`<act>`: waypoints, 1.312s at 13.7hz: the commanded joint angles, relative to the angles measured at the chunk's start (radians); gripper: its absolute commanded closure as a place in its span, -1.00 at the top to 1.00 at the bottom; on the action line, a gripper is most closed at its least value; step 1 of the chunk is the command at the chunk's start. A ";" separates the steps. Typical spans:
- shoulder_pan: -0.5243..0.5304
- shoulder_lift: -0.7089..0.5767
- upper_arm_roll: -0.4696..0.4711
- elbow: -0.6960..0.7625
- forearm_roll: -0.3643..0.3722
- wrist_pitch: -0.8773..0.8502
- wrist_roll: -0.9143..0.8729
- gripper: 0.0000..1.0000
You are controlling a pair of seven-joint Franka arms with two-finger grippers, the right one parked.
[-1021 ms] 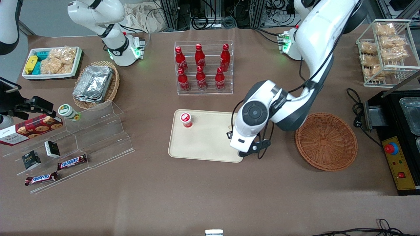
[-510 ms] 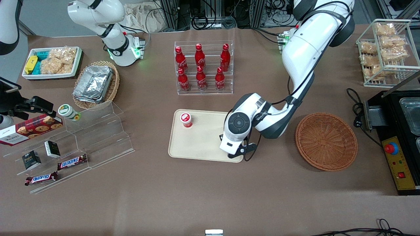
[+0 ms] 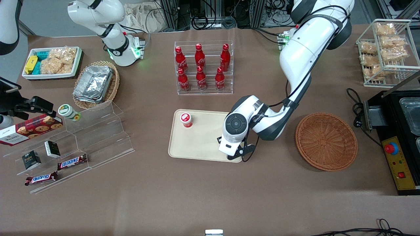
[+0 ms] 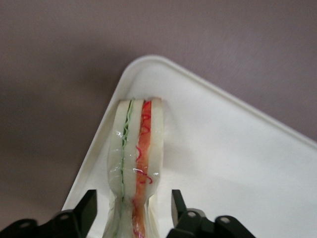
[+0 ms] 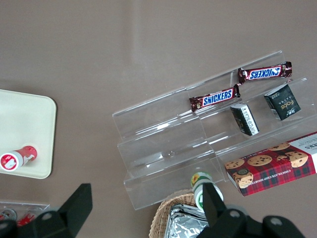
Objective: Place sandwich from basket to tray
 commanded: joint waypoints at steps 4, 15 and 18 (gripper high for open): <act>0.144 -0.310 0.001 -0.017 -0.044 -0.197 -0.024 1.00; 0.341 -0.627 0.230 -0.138 -0.251 -0.393 0.683 1.00; 0.311 -0.730 0.391 -0.236 -0.313 -0.392 0.912 1.00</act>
